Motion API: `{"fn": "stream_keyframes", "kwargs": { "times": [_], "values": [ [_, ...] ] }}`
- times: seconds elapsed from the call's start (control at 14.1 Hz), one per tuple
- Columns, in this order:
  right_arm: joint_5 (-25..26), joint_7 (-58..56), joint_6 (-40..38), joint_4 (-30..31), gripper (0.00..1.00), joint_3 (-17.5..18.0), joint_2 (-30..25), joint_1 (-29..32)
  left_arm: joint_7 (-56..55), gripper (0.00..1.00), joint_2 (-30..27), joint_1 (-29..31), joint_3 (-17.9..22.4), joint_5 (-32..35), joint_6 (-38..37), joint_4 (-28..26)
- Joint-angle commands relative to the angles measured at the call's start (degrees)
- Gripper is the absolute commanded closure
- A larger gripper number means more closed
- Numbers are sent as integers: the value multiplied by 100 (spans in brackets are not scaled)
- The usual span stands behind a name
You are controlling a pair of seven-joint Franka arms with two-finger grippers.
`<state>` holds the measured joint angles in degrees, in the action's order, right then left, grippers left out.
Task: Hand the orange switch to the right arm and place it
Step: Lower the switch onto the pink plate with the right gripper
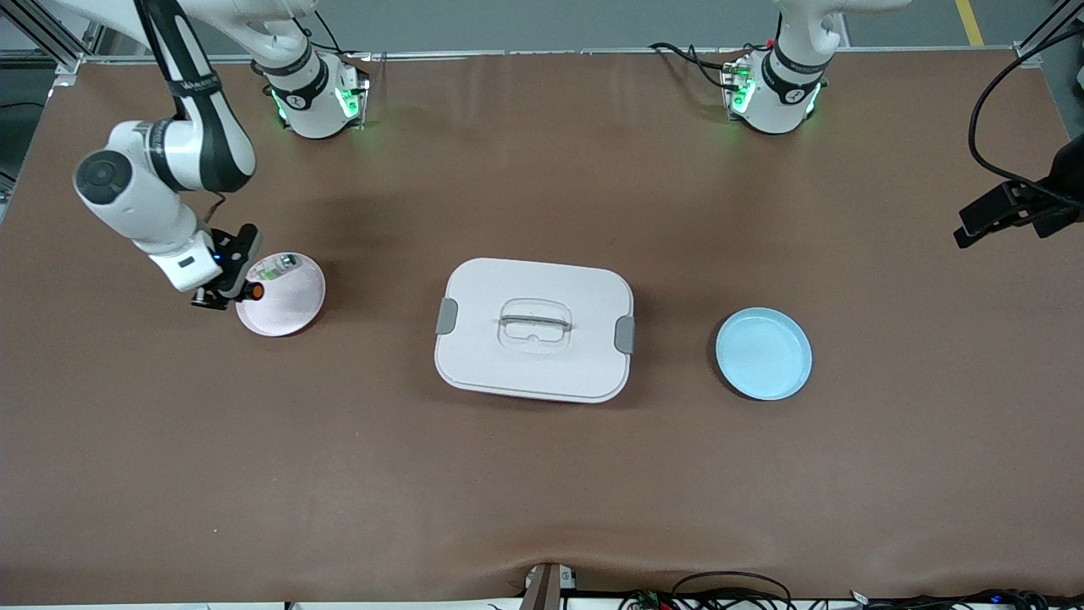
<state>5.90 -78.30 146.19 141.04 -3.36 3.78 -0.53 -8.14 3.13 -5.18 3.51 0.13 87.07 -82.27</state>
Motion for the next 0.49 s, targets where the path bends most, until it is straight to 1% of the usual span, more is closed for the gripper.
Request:
{"fn": "stream_keyframes", "kwargs": {
  "times": [0.0, 0.14, 0.28, 0.42],
  "values": [
    [104, -1, 190, 72, 100, 10, 316, -96, 50, 0, -400, 113, -165, -118, 64, -490],
    [104, -1, 234, 99, 100, 10, 404, -96, 41, 0, -558, 367, -446, -136, 336, -702],
    [148, -9, 278, 99, 100, 2, 509, -87, -12, 0, -533, 368, -456, -145, 346, -694],
    [157, -9, 497, 177, 100, 2, 641, -70, -47, 0, -489, 333, -465, -136, 346, -668]
  ]
}}
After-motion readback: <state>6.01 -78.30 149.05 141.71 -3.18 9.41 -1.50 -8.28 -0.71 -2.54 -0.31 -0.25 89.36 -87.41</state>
